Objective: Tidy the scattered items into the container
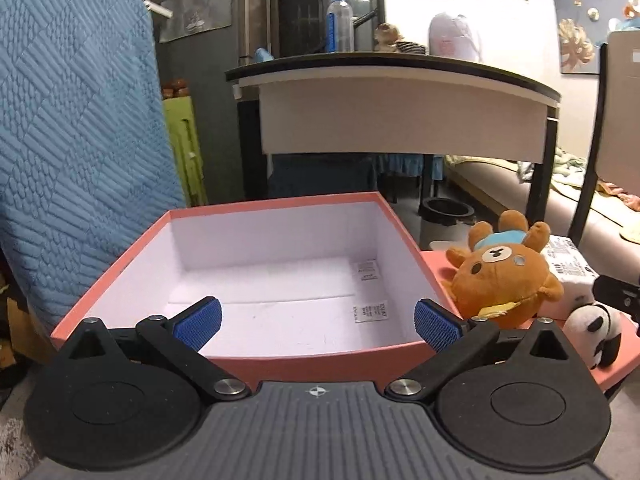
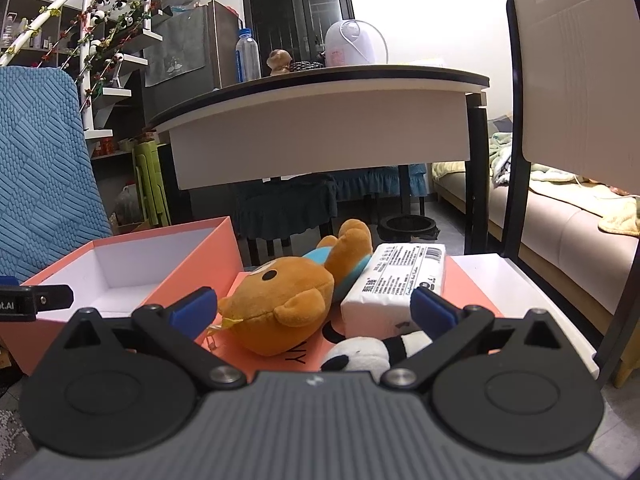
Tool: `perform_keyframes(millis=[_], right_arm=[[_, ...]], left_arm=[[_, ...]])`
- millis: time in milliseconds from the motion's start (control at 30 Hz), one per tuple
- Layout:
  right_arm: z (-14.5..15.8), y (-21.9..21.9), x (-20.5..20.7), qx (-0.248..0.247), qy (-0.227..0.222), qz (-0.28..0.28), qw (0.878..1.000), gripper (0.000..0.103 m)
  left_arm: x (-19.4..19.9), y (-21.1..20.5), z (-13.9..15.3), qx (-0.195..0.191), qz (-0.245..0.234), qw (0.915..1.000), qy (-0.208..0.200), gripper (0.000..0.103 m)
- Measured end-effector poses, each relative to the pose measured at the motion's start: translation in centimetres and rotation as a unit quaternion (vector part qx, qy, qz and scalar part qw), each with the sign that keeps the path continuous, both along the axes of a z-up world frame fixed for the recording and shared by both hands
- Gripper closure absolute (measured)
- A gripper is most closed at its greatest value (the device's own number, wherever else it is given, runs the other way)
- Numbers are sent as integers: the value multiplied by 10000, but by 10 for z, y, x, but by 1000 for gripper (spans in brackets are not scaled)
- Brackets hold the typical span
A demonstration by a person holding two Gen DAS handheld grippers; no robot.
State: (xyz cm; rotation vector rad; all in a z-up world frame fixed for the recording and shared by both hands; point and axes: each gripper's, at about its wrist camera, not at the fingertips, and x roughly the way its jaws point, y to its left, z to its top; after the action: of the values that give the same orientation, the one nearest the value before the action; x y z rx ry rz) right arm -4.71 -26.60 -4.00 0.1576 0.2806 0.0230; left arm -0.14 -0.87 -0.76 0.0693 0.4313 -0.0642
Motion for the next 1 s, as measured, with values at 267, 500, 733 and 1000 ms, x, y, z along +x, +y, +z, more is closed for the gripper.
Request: perform_keyframes(millis=[267, 500, 733, 1000], right_arm=[[-2, -4, 3, 47, 53, 60, 10000, 0], [-2, -4, 4, 41, 43, 66, 10000, 0], [0, -12, 4, 113, -21, 38, 9999, 0], [6, -40, 6, 366, -149, -256, 9989, 0]], left_arm=[[-2, 5, 2, -2, 94, 9999, -129, 0], [-1, 6, 4, -124, 58, 9999, -90, 0], [1, -6, 5, -24, -142, 9997, -197, 0], [0, -55, 3, 412, -956, 9932, -512, 0]])
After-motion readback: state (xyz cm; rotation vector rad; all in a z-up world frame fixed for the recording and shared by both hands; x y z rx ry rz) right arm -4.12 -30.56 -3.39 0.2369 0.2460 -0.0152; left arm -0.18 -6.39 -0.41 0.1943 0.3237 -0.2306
